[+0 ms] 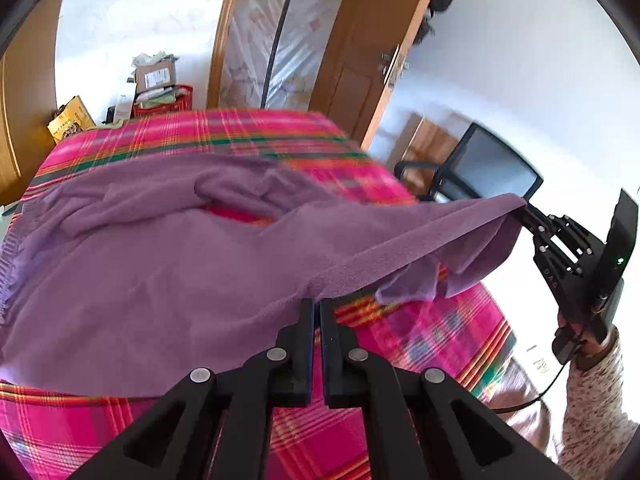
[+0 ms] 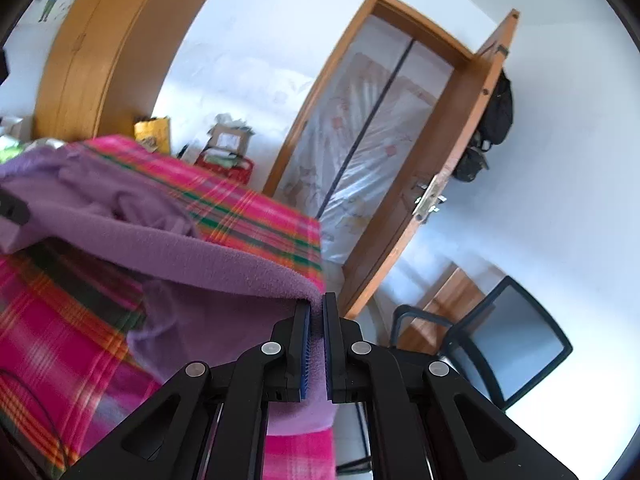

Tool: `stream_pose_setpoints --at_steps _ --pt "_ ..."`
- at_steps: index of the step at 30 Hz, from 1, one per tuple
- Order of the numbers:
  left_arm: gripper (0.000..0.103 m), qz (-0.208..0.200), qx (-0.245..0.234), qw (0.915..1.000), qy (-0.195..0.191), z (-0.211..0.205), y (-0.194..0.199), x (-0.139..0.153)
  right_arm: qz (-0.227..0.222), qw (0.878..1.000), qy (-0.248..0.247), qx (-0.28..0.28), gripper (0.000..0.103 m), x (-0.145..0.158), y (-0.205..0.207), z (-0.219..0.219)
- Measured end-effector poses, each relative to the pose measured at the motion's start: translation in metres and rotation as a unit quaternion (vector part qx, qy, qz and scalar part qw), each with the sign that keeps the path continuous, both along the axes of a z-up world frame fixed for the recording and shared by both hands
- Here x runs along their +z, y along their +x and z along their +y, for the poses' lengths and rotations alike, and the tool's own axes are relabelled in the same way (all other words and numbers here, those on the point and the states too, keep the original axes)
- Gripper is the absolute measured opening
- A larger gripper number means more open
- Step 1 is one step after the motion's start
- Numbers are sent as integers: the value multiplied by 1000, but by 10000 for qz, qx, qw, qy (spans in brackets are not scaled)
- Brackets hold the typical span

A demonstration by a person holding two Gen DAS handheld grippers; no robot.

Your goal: Fold clothes

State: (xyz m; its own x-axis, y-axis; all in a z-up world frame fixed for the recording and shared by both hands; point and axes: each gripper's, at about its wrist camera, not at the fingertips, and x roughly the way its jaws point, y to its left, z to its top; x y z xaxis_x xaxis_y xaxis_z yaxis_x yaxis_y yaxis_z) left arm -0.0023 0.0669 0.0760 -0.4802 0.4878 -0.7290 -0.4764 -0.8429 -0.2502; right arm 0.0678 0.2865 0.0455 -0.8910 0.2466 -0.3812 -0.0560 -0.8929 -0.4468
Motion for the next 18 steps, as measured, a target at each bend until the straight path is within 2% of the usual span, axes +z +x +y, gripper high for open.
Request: stream_pose_setpoints --at_steps 4,9,14,18 --pt "3 -291 -101 9992 -239 2 2 -19 -456 9989 -90 88 6 -31 11 2" --pt "3 -483 -145 9974 -511 2 3 -36 -974 9940 -427 245 6 -58 25 4" --pt "3 -683 -89 9955 -658 -3 -1 -50 -1399 9861 -789 420 6 -79 32 0" --pt "3 -753 -280 9934 -821 0 0 -57 -1653 9809 -877 526 6 -89 31 -5"
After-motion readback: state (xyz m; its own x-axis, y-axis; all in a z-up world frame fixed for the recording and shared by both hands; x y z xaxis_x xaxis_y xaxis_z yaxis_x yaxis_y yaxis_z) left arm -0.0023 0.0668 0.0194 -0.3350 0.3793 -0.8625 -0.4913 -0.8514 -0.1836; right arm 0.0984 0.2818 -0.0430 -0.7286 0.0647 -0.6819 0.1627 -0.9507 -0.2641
